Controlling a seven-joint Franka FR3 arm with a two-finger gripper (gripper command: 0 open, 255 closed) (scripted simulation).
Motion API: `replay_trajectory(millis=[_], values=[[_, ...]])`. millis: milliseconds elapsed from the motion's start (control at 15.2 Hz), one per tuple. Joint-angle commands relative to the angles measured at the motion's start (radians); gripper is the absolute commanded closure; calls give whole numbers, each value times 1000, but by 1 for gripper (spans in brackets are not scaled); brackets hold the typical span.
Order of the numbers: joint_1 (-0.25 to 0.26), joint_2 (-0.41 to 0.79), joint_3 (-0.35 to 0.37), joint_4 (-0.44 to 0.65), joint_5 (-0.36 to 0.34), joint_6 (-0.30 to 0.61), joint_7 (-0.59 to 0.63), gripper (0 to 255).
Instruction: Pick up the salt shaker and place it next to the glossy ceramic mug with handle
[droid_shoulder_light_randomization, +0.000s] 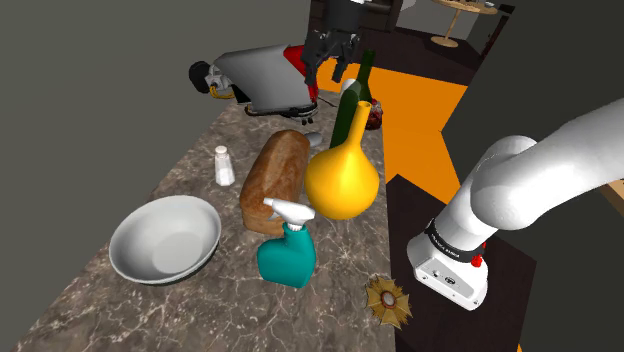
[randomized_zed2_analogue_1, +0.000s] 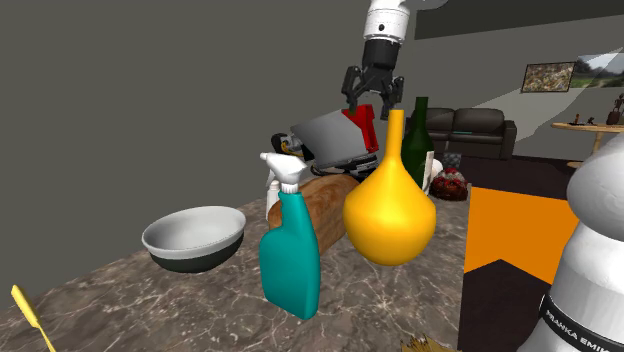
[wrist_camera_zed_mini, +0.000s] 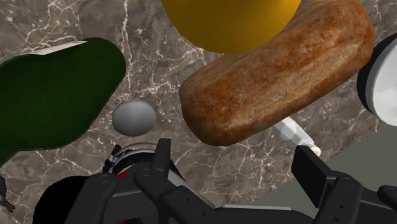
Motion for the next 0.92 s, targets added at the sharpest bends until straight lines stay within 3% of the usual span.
replay_trajectory(millis=[0,462,858], values=[[12,61,30,15,3,47,22,0],[46,281,122,107,-24,172,102,0],[82,490,181,229,-91,246,187,0]])
